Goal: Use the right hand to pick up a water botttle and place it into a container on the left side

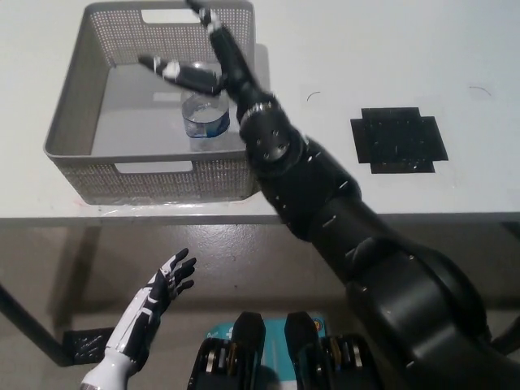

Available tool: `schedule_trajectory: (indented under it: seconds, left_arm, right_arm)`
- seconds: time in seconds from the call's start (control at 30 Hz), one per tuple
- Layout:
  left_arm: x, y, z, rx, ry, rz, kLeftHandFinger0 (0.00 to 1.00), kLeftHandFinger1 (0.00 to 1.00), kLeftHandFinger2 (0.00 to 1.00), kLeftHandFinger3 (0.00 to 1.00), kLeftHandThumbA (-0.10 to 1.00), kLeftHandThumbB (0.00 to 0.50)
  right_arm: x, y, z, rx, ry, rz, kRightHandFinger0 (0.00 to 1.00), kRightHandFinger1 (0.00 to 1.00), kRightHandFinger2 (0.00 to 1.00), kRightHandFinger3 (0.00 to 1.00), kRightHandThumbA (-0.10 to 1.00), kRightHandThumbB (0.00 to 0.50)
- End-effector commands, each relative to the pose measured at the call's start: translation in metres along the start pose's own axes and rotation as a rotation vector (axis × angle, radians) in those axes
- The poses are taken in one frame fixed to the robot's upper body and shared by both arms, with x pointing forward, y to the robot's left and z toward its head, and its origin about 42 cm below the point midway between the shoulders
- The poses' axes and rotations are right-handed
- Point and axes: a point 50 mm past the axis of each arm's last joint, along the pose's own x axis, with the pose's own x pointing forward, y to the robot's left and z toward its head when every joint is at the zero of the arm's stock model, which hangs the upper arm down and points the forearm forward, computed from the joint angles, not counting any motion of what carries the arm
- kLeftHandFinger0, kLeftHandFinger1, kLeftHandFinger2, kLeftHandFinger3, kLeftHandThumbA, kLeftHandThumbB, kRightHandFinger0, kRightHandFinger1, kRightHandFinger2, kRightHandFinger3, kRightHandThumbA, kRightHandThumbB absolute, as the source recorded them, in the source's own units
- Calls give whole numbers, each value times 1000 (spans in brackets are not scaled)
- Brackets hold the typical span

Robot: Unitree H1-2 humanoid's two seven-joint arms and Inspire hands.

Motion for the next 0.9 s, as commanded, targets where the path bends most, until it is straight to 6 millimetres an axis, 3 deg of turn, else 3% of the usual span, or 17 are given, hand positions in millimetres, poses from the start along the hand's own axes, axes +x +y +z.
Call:
schedule_trajectory:
  seconds: [0.0, 0.07, 0.13, 0.2, 0.3, 0.4, 0.5, 0.53, 0.57, 0.63, 0.7, 0.87]
  left_arm:
    - [2, 6, 9, 13, -15, -24, 1000, 1000, 1000, 1000, 1000, 239]
    - [2, 9, 11, 24, -19, -24, 1000, 1000, 1000, 1000, 1000, 226]
    - [2, 11, 12, 49, -25, -23, 1000, 1000, 1000, 1000, 1000, 189]
    - [3, 11, 11, 53, -29, -21, 1000, 1000, 1000, 1000, 1000, 173]
    - [3, 9, 6, 40, -31, -17, 1000, 1000, 1000, 1000, 1000, 184]
    - [2, 10, 7, 35, -28, -7, 1000, 1000, 1000, 1000, 1000, 176]
    - [2, 11, 7, 10, -20, -1, 1000, 1000, 1000, 1000, 1000, 183]
    - [1, 12, 6, 20, -22, 1, 1000, 1000, 1000, 1000, 1000, 179]
    - [0, 11, 5, 23, -21, 2, 1000, 1000, 1000, 1000, 1000, 179]
    - [-3, 11, 3, 15, -18, 1, 1000, 1000, 1000, 1000, 1000, 187]
    - [-3, 10, 1, 15, -19, 3, 1000, 1000, 1000, 1000, 1000, 185]
    - [-1, 12, 2, 9, -11, 5, 1000, 1000, 1000, 1000, 1000, 194]
  right_arm:
    - [-7, -59, 64, 83, -312, -75, 1000, 1000, 1000, 1000, 1000, 500]
    - [-25, -78, 77, 98, -375, -112, 1000, 1000, 1000, 1000, 1000, 500]
    - [-55, -105, 91, 134, -467, -171, 1000, 1000, 1000, 1000, 1000, 500]
    - [-70, -117, 96, 183, -505, -197, 1000, 1000, 1000, 1000, 1000, 500]
    - [-129, -154, 93, 200, -594, -236, 1000, 1000, 1000, 1000, 1000, 497]
    - [-172, -168, 81, 176, -591, -258, 1000, 1000, 1000, 1000, 1000, 492]
    - [-210, -168, 55, 138, -546, -295, 1000, 1000, 1000, 1000, 1000, 494]
    - [-228, -164, 33, 116, -498, -318, 1000, 1000, 1000, 1000, 1000, 483]
    - [-233, -163, 28, 107, -483, -320, 1000, 1000, 1000, 1000, 1000, 487]
    - [-261, -155, -14, 92, -369, -347, 1000, 1000, 1000, 1000, 1000, 426]
    - [-277, -149, -37, 111, -283, -358, 1000, 1000, 1000, 1000, 1000, 439]
    - [-316, -122, -92, 190, -110, -323, 1000, 1000, 1000, 1000, 1000, 378]
